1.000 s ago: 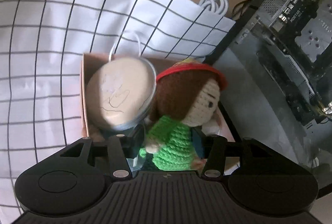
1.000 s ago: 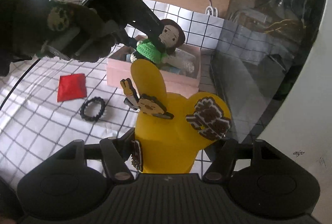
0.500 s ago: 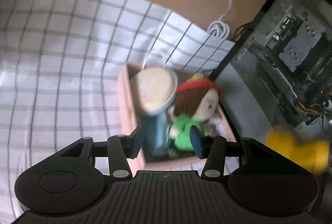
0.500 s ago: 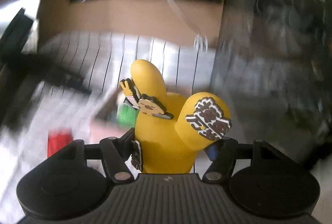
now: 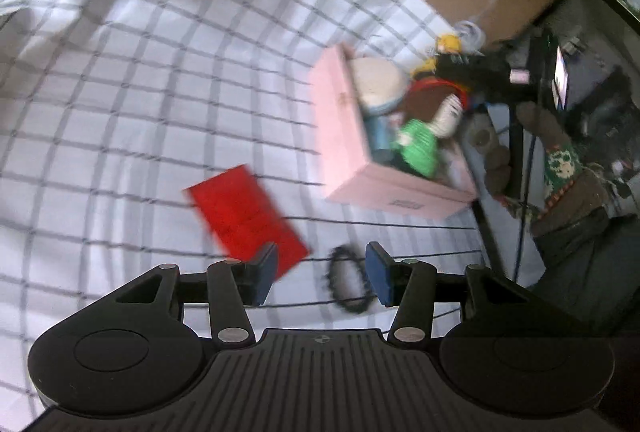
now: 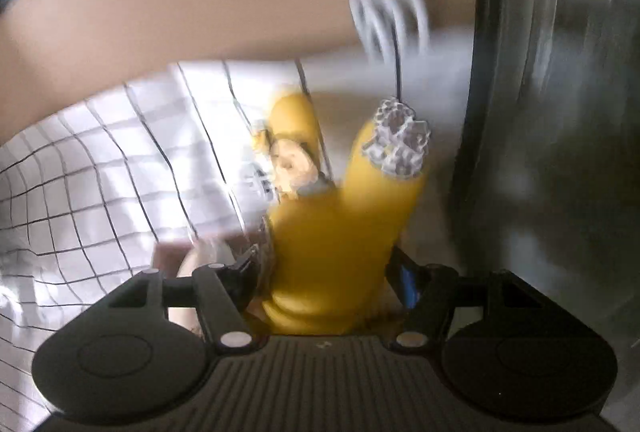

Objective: Organize soft objects
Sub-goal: 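Drop the doll into the pink box with the left gripper while the right gripper carries the duck there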

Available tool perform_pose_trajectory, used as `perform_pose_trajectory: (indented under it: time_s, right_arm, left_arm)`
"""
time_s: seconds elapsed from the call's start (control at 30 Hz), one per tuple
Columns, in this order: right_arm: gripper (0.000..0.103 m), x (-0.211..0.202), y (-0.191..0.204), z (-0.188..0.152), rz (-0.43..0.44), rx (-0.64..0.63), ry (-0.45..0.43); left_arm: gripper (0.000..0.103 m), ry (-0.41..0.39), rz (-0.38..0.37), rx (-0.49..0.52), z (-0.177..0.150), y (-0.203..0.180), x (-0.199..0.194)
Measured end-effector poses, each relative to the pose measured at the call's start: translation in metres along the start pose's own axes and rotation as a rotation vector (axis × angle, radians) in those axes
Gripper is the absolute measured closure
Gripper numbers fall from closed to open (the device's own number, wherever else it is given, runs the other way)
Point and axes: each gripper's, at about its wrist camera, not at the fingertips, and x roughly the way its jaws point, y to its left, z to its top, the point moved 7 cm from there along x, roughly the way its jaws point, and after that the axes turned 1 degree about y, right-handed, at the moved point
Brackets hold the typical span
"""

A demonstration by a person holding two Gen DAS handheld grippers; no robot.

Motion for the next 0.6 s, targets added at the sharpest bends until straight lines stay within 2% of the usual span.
perform_pose_trajectory:
  time_s: [0.13, 0.33, 0.4, 0.47, 0.6]
  right_arm:
    - [0.031, 0.008, -0.006, -0.008, 0.055, 0.049, 0.022]
    - [0.029, -0.022, -0.006, -0.022, 0.074, 0.039, -0.058]
    - [0.029, -0.034, -0.004, -0.023, 0.049, -0.02, -0.112]
    - [0.029, -0.039, 0.001, -0.021, -0.012, -0.075, -0.143]
    - [0.029, -0.031, 0.001, -0.01, -0.095, -0.095, -0.187]
  left_arm:
    - [0.051, -0.001, 0.041, -0.074, -0.004, 0.031, -0.008]
    - [0.051, 0.027, 0.045, -0.131, -0.01, 0.056, -0.006]
    - [0.051, 0.04, 0.034, -0.129, -0.01, 0.058, -0.004]
    - [0.051, 0.048, 0.027, -0.127, -0.011, 0.059, -0.003]
    - [0.051, 0.062, 0.019, -0.136, -0.011, 0.061, 0.0]
